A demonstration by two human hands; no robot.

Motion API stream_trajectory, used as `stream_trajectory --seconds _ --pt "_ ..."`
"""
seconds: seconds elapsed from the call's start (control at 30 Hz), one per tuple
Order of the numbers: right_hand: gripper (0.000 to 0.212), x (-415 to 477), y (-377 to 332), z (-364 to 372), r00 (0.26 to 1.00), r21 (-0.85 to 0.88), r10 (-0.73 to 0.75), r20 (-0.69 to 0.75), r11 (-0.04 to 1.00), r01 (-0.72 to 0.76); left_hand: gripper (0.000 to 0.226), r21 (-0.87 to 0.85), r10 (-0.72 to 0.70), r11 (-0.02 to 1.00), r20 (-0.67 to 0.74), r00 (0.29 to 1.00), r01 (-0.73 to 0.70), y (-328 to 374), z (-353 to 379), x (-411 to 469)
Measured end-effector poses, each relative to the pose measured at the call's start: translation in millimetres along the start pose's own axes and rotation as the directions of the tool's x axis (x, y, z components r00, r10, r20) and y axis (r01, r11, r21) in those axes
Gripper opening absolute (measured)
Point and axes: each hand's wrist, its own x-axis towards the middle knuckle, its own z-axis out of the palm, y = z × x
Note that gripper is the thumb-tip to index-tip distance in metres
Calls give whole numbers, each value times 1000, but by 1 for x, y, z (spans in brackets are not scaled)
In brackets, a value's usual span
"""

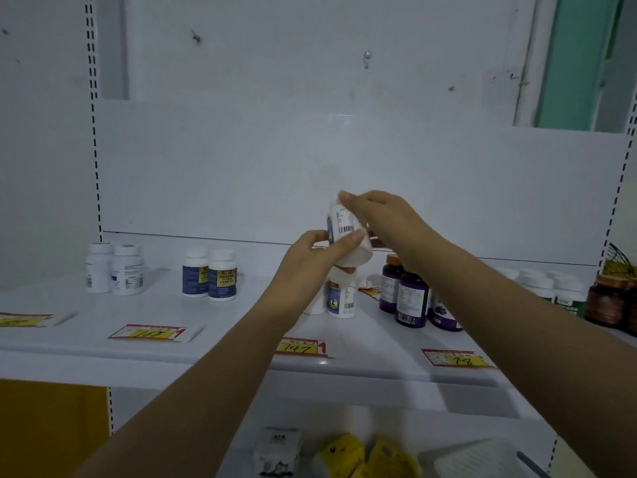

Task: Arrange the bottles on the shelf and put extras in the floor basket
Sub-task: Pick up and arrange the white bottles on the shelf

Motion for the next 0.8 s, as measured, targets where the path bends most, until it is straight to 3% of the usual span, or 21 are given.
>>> stream_trajectory --seconds 0.13,0.33,0.4,0.5,0.63,0.8 --pt "37 1 0 -5 929 -119 354 112 933 -341 59 4 -42 999 8 999 42 -1 6 3" --pt "30 0 9 -12 862 -263 487 140 858 -442 47 64 -50 997 -10 999 50 -2 11 3" --pt "28 2 11 -12 877 -230 464 125 873 -429 44 65 -61 996 13 998 60 -1 12 2" --pt "27 8 7 -14 919 -145 384 85 918 -370 66 189 -83 979 2 997 81 -3 16 1" --pt "39 4 -10 -13 985 -440 168 47 888 -131 85 483 66 875 -153 986 16 -19 23 7" --pt "46 5 -22 -2 999 -572 -25 36 819 41 84 734 259 679 -240 936 0 -23 23 12"
